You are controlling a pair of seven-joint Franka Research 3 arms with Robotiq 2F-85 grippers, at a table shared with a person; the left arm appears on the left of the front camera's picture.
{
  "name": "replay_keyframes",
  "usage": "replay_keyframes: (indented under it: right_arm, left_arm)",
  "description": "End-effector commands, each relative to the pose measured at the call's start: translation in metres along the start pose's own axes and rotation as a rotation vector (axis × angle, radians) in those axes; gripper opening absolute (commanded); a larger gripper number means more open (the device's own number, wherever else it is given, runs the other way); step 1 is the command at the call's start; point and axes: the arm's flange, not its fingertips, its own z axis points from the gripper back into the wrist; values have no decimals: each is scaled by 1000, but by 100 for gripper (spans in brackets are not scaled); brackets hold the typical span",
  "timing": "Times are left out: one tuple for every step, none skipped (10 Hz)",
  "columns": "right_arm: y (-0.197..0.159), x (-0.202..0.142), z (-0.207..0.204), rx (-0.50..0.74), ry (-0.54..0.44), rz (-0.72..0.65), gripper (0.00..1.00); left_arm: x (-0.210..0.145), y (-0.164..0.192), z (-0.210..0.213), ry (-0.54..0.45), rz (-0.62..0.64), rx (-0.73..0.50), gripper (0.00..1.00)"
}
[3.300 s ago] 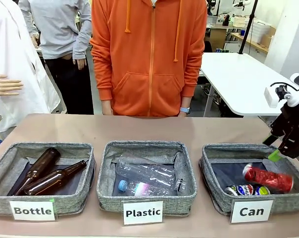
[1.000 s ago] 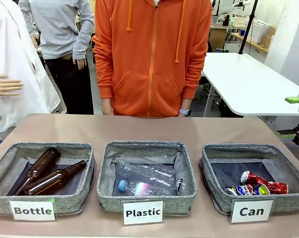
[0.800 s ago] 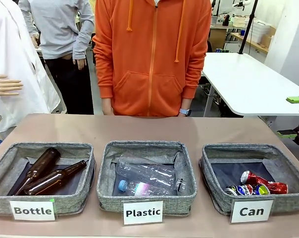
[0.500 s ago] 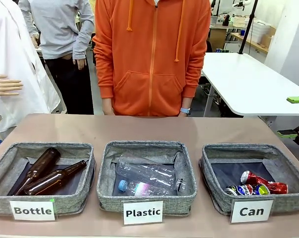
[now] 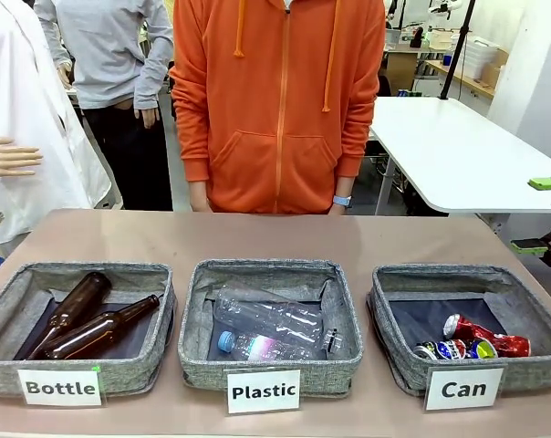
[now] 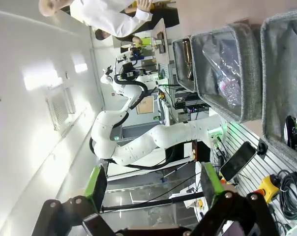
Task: Sort the can waste into the basket.
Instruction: Pick up the can waste from the table and place it in the right Fabric basket.
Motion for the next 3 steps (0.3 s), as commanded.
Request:
replay_keyframes:
  right_arm:
    - [1,0,3,0,11,23,100]
    - [1,0,3,0,11,23,100]
    - [1,0,3,0,11,23,100]
  left_arm:
    - [-1,-2,-2,-4,10,-1,100]
    - [-1,-2,-2,-4,10,-1,100]
    - [-1,-2,-2,-4,10,-1,100]
